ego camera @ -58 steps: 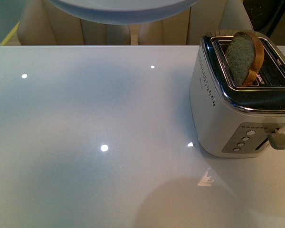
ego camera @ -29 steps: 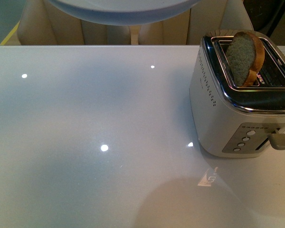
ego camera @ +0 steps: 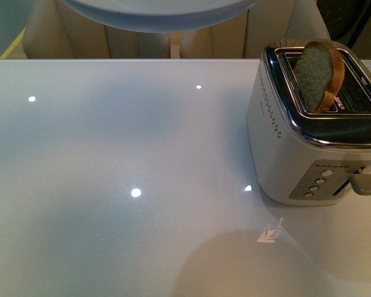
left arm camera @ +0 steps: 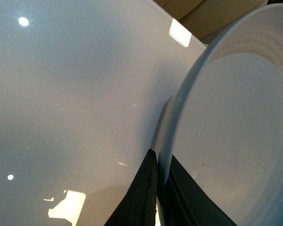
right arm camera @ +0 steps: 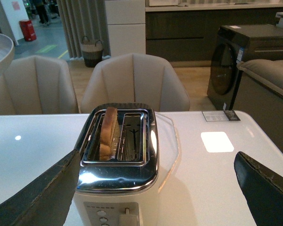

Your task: Left arm holds plate, right arm toasts bread

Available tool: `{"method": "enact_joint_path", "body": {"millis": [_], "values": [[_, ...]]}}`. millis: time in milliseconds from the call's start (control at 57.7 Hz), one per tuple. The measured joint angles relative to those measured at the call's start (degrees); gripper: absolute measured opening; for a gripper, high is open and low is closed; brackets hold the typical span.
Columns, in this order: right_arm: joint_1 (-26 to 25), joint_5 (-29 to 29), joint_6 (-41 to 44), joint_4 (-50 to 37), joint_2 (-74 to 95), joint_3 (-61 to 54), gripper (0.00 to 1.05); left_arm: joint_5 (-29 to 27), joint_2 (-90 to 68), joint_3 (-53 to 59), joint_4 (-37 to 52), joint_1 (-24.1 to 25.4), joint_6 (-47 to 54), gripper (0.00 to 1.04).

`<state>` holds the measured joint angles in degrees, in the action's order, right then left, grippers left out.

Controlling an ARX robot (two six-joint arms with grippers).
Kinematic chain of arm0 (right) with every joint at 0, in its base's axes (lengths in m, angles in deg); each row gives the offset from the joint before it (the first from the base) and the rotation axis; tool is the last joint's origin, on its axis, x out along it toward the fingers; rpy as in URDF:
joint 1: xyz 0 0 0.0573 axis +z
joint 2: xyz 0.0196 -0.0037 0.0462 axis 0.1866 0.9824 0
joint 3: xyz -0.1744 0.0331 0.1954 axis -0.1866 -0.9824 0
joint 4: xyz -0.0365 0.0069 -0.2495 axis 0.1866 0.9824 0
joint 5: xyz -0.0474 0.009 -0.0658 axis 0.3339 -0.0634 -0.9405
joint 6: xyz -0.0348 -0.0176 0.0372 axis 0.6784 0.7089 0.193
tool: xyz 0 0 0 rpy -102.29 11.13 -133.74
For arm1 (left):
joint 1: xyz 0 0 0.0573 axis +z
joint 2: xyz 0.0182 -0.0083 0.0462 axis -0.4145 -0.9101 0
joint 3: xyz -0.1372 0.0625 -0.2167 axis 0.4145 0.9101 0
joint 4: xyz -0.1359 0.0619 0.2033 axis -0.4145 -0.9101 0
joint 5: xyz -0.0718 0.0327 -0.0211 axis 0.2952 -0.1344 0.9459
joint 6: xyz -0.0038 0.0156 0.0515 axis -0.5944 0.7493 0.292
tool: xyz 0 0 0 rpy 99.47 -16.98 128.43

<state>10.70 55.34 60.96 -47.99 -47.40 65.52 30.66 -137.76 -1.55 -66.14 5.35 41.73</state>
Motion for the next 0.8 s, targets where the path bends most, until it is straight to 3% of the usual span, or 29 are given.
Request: {"method": "enact_joint_path", "body": {"millis": [52,139,398,658,797], "values": [[0.0,0.0,0.0,0.0,0.0,0.0,0.96,0.44,-0.02,-0.04,-0.15,0.0,-0.11,0.03],[0.0,0.0,0.0,0.0,0.0,0.0,0.96,5.75,-0.31,-2.36,-6.16,0.55,-2.16,0.03],[0.0,0.04,0.0,0.0,-0.04,0.0,0.96,8.44,-0.31,-4.22,-9.33,5.55,-1.88,0.03],[0.0,0.02,0.0,0.0,-0.04,0.0,0.96,9.77,-4.02,-4.59,-9.79,20.02,12.22,0.03],[0.0,0.04,0.0,0.0,-0.04,0.0,0.96,9.9,-12.83,-4.31,-3.32,30.99,26.84,0.03]]}}
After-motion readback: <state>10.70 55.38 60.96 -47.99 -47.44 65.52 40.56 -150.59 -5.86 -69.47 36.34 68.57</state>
